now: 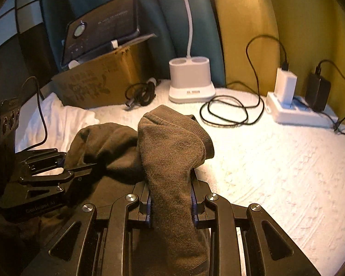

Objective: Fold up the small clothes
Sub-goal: 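Lower the shirt beside the white pillow and open both tools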

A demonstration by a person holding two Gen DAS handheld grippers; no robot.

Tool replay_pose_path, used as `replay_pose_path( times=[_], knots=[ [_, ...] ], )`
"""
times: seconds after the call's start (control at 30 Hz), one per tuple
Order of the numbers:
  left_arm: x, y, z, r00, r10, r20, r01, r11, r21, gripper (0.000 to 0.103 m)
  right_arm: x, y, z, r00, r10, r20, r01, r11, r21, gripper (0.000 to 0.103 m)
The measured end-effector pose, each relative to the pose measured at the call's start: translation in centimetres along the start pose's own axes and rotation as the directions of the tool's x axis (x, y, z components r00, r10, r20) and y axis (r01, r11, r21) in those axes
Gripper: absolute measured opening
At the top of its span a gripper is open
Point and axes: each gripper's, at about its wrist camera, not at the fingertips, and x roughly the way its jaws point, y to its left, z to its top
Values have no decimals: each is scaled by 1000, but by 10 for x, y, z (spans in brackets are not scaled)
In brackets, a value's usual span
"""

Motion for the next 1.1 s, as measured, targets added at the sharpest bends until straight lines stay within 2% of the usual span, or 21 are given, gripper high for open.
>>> replay_pose_path(
  times=[0.1, 0.27, 0.5, 0.57, 0.63, 0.8, 0.93, 1.0, 1.1],
  knots=[
    [9, 3, 0, 1000, -4, -25, 4, 1000, -17, 26, 11, -4, -2, 999, -4, -38, 5, 1000, 13, 25],
    [6, 12, -2, 1000, -5, -20, 4, 998, -59, 27, 22, -10, -4, 997, 0, -76, 4, 999, 51, 26],
    [0, 16, -4, 998, 67, -17, -68, 995, -67, 27, 29, -16, -4, 995, -13, -100, 22, 996, 84, 42],
    [-1, 16, -5, 995, 101, -13, -101, 993, -54, 27, 26, -19, -4, 995, -23, -94, 32, 995, 95, 50],
    [-2, 10, -6, 986, 167, -1, -167, 986, -8, 28, 22, -23, -3, 995, -45, -86, 54, 993, 105, 53],
    [-5, 8, -6, 973, 231, 16, -231, 973, 24, 28, 14, -27, -6, 994, -76, -81, 85, 991, 106, 55],
    [-11, 19, -8, 943, 332, 34, -332, 943, 3, 28, 9, -26, -11, 991, -110, -80, 117, 989, 95, 56],
    [-15, 31, -8, 948, 318, 30, -317, 948, -33, 28, 4, -27, -13, 989, -123, -78, 130, 987, 98, 56],
    [-22, 32, -10, 947, 318, 41, -317, 948, -18, 28, -2, -26, -15, 987, -144, -74, 150, 984, 96, 56]
  ],
)
